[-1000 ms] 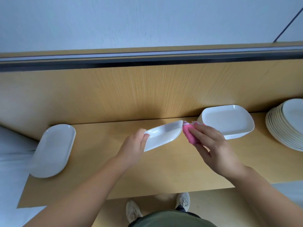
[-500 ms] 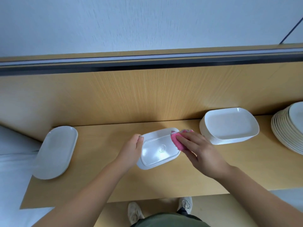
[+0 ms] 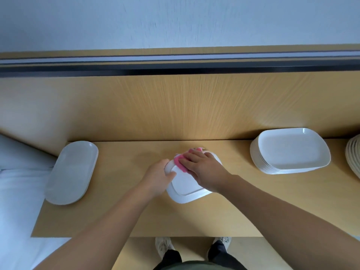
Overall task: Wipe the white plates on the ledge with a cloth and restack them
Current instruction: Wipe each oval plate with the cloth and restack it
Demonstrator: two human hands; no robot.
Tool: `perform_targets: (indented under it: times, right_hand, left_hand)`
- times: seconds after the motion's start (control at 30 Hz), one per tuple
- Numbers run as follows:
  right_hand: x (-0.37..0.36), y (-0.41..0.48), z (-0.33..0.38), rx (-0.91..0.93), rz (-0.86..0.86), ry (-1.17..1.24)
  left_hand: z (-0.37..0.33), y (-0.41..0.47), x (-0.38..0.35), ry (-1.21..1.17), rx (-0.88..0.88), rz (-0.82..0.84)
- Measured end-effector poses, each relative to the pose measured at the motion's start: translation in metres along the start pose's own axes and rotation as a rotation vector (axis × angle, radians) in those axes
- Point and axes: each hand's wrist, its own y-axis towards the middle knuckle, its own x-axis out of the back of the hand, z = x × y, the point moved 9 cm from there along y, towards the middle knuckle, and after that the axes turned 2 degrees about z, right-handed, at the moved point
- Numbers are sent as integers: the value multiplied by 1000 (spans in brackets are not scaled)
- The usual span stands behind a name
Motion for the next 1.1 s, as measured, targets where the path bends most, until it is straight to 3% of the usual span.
perform_targets:
  times: [0.13,0.53,0.93,1.1]
  right_hand:
    - [-15,2,-1,4,88,-50]
    - [-34,6,-36,-133,192,220]
    - [-37,-72,-74,-558,-43,524]
    - [-57,-106,-59,-642,-7,499]
  left_hand:
    - [3,4,-4,-30,6,30]
    - [19,14,-13,-110,127,-1]
    - [34,11,-20,-217,201,18]
    - [32,5,-25,-187,167,70]
